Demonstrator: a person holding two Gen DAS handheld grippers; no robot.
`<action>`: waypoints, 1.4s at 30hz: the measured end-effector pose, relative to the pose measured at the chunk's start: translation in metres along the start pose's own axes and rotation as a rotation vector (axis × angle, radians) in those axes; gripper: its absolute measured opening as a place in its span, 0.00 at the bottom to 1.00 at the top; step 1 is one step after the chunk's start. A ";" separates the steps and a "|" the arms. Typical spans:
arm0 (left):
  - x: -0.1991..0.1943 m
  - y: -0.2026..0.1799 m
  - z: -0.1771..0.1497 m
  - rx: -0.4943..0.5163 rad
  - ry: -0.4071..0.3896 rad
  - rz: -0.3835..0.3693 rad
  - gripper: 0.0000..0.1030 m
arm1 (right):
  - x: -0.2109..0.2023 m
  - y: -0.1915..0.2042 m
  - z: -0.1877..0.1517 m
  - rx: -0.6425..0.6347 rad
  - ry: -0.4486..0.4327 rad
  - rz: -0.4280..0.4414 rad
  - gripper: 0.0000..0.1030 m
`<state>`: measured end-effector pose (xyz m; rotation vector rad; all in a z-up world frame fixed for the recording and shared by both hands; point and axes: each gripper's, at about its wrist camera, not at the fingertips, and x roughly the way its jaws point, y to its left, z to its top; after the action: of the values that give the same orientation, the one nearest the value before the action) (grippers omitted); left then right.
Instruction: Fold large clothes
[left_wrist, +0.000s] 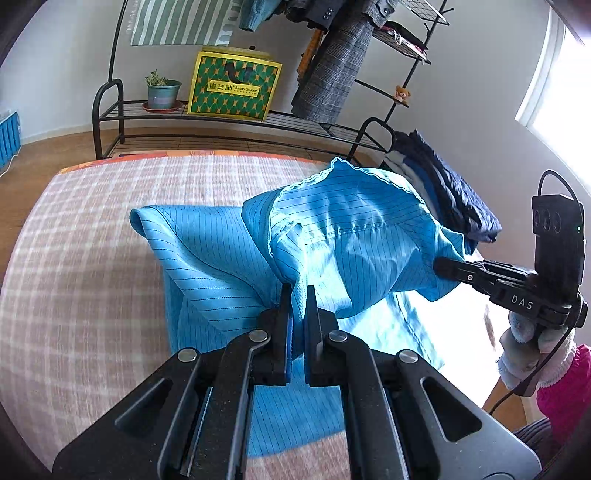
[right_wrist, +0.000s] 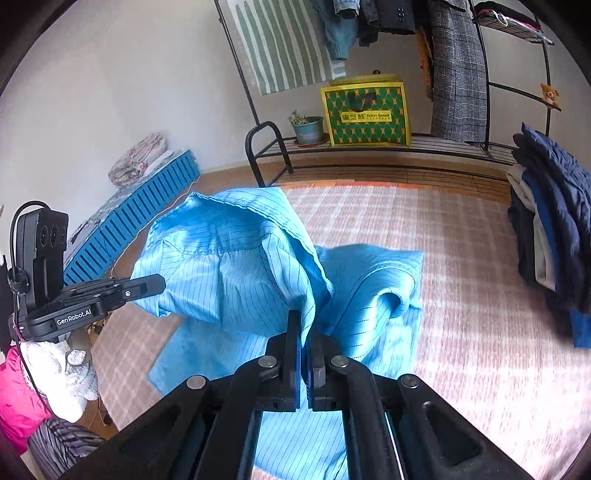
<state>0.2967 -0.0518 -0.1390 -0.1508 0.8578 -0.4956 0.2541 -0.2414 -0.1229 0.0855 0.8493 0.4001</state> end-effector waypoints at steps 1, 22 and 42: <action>-0.002 -0.003 -0.009 0.002 0.014 -0.004 0.01 | -0.002 0.003 -0.010 -0.009 0.006 -0.007 0.00; -0.076 0.046 -0.078 -0.125 0.035 -0.068 0.49 | -0.072 0.004 -0.100 -0.051 0.011 0.089 0.53; 0.003 0.129 -0.060 -0.527 0.174 -0.126 0.00 | -0.001 -0.089 -0.091 0.528 0.075 0.281 0.00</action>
<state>0.2988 0.0635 -0.2221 -0.6551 1.1426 -0.3939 0.2130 -0.3314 -0.2032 0.6878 1.0046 0.4349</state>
